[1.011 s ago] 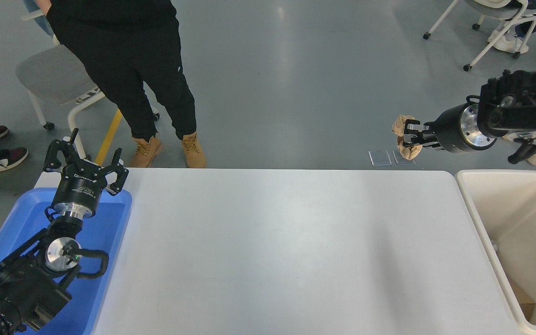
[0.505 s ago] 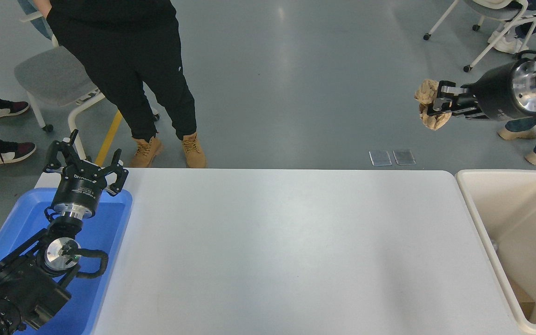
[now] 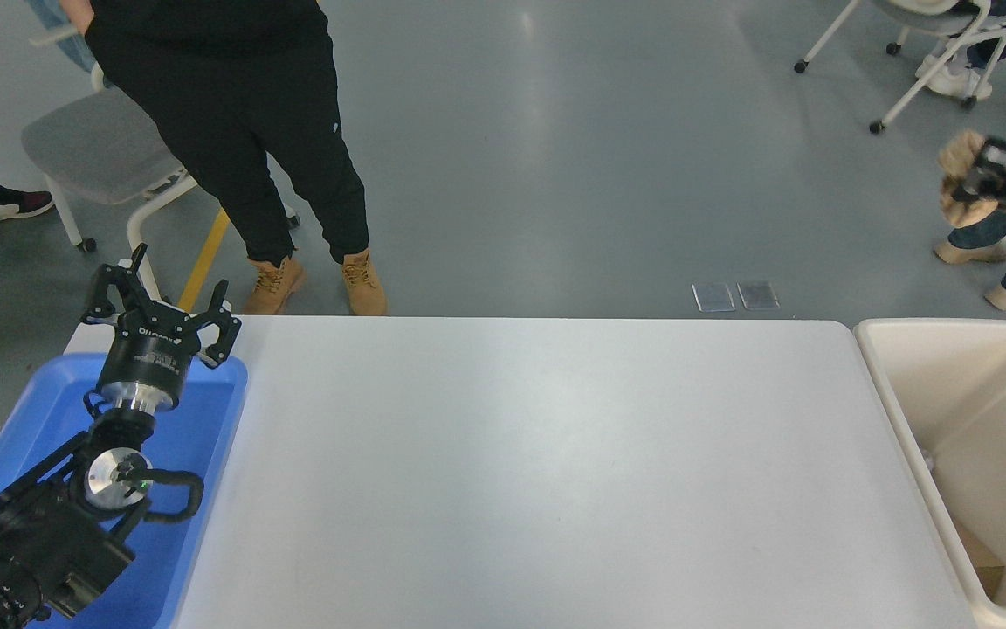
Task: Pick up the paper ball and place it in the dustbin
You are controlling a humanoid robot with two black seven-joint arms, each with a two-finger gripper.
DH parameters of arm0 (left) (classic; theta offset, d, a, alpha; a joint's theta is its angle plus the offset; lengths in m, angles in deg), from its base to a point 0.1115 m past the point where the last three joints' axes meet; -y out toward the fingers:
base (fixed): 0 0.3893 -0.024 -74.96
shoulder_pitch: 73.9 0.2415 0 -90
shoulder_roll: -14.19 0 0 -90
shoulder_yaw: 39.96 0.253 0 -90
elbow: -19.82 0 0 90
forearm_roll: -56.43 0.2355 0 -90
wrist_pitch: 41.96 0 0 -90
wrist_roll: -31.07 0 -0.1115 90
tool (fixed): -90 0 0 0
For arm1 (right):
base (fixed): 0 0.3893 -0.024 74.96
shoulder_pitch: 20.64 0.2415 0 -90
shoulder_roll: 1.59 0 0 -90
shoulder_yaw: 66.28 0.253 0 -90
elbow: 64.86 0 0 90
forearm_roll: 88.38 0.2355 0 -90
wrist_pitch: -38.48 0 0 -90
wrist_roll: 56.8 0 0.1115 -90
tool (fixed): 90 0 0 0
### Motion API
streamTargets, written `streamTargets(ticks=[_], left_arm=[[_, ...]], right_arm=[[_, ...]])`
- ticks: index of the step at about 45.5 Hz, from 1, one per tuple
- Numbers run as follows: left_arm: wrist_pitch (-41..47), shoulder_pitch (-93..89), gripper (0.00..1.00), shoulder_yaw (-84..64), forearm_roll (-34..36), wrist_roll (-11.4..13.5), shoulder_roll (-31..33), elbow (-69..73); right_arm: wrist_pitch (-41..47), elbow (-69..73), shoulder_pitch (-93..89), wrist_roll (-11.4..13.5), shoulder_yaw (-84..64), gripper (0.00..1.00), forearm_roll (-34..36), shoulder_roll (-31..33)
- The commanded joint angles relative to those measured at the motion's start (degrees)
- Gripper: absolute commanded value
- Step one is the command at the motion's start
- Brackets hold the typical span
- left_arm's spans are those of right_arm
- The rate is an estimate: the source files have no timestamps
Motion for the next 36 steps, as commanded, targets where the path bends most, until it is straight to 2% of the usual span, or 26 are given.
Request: streamTargets(ticks=[1, 17, 28, 36], left_arm=[[-0.05, 0.0, 0.99, 0.0, 0.0, -0.01, 0.0, 0.05], [0.04, 0.0, 0.99, 0.0, 0.0, -0.01, 0.0, -0.04], [-0.05, 0.0, 0.99, 0.0, 0.0, -0.01, 0.0, 0.05], [0.04, 0.0, 0.99, 0.0, 0.0, -0.01, 0.0, -0.04]], right_arm=[[-4.99, -16.4, -24.41, 0.07, 15.37, 0.0, 5.48, -0.4], [-12.2, -25.72, -42.97, -0.02, 22.33, 0.0, 14.09, -8.92], [-13.35, -34.42, -49.39, 0.07, 22.33, 0.0, 18.4, -17.8], [-13.44, -36.45, -51.32, 0.07, 22.42, 0.0, 19.11, -20.09]])
